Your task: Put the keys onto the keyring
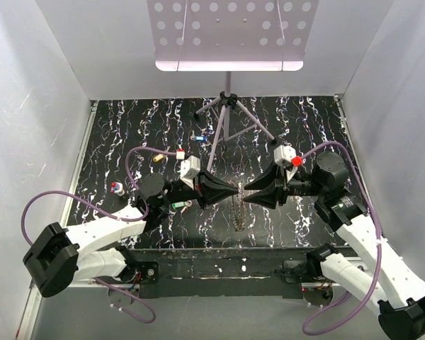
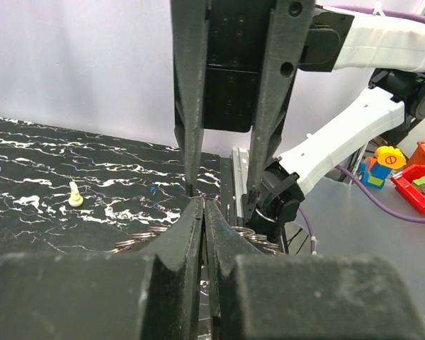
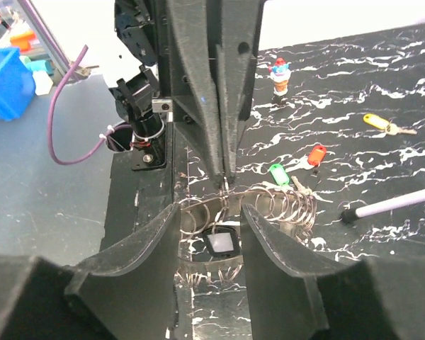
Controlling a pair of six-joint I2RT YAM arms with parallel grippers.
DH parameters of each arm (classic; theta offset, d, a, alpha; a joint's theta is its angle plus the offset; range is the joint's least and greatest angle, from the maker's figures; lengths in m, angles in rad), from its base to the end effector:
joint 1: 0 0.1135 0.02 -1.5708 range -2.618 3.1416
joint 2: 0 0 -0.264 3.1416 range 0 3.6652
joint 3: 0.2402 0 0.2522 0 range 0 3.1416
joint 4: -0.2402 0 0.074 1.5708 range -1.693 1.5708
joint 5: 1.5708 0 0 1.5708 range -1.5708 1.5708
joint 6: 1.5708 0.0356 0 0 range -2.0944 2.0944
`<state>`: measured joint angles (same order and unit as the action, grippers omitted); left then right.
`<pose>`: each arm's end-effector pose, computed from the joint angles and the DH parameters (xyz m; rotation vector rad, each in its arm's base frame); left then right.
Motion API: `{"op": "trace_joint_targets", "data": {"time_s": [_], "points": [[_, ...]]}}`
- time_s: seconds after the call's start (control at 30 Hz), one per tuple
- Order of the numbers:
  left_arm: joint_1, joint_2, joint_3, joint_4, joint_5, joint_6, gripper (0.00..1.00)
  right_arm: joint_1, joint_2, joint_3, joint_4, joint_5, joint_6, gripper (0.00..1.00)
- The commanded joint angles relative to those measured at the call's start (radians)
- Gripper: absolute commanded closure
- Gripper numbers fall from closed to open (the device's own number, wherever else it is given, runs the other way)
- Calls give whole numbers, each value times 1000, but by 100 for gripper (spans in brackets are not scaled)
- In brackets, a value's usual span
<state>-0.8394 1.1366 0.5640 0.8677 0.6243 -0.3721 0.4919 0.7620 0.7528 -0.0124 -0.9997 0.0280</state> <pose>0.1487 -0.1968 0.3006 0.8883 1.1825 -1.4015 0.1337 0.1056 0.3515 -1.1351 1.2871 1.1795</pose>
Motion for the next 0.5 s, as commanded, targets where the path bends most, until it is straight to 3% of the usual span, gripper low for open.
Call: {"op": "trace_joint_targets", "data": {"time_s": [0.0, 0.47], "points": [[5, -44, -6, 14, -14, 18, 100, -9, 25, 40, 83, 21, 151, 52], [2, -54, -10, 16, -26, 22, 100, -9, 66, 46, 135, -5, 242, 59]]}}
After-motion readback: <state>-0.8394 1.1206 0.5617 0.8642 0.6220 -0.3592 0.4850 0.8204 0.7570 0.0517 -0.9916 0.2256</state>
